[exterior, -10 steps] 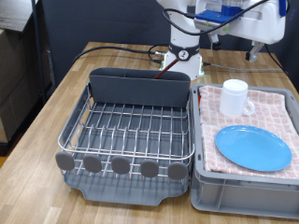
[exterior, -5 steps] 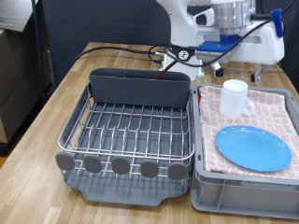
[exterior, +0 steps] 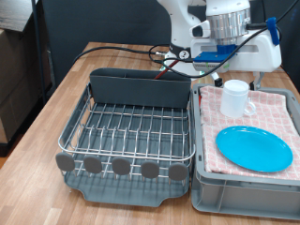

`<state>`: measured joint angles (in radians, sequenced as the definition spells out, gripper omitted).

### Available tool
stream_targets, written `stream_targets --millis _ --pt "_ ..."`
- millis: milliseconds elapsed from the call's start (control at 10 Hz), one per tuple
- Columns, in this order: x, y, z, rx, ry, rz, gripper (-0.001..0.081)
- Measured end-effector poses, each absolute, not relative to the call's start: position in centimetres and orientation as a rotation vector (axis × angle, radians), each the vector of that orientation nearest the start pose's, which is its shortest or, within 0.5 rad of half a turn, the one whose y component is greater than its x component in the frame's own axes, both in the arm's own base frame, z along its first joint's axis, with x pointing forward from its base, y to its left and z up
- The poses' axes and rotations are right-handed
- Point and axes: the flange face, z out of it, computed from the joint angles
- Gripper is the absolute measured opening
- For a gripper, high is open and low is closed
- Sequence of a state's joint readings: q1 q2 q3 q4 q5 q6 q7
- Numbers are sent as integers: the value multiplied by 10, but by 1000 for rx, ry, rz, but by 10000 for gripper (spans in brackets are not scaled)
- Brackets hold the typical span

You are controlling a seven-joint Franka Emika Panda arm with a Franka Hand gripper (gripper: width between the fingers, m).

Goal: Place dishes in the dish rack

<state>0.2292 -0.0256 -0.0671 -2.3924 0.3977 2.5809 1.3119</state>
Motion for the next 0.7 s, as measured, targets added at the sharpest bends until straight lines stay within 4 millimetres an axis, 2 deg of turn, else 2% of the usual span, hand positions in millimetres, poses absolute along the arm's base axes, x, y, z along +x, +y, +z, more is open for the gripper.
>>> stream_targets --millis 300,700 --pt "507 76 324 -2082 1904 29 803" --pt "504 89 292 -2087 1901 -34 803"
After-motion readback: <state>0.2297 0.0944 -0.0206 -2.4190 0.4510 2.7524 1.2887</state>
